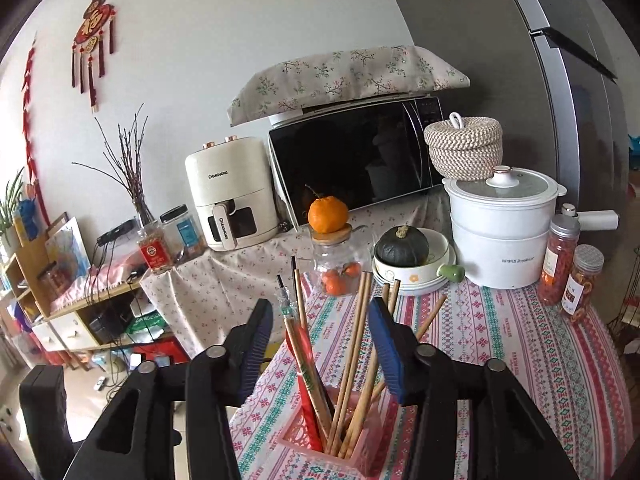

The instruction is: Organize utensils

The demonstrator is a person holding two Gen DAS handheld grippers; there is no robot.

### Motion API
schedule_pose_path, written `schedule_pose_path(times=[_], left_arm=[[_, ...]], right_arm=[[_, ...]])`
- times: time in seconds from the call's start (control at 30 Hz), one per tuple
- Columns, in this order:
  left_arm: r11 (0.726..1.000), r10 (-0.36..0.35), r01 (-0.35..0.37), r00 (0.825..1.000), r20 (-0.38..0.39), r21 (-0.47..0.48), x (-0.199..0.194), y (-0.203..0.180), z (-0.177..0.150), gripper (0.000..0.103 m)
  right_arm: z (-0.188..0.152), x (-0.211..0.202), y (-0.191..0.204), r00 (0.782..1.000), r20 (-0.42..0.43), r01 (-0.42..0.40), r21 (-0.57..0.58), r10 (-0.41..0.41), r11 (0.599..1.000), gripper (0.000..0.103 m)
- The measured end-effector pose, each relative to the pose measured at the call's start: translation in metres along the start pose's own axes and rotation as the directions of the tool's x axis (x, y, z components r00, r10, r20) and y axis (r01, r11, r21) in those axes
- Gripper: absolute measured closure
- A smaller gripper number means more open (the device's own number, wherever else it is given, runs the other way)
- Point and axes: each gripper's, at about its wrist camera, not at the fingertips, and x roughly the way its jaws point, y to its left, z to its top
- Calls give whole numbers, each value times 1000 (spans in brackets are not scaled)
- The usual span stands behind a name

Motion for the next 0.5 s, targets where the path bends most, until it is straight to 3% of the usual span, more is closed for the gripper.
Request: schedule_pose_path(times=[0.2, 0.27, 0.37, 0.5], left_arm=[[999, 43, -43, 999, 15, 20, -10, -17, -2, 8], [997, 68, -68, 998, 20, 26, -15, -26, -2, 1], [993, 104, -106, 994, 44, 50, -25, -41, -5, 1], [984, 159, -163, 986, 59, 78, -36, -62, -12, 1]], right_arm=[[4, -48, -19, 993, -19, 114, -43, -115, 993, 10], [2, -63, -26, 989, -43, 141, -43, -143, 989, 0], [-6, -83, -36, 980, -81, 180, -43, -183, 983, 0], [-23, -104, -48, 952, -133, 272, -48, -276, 961, 0]])
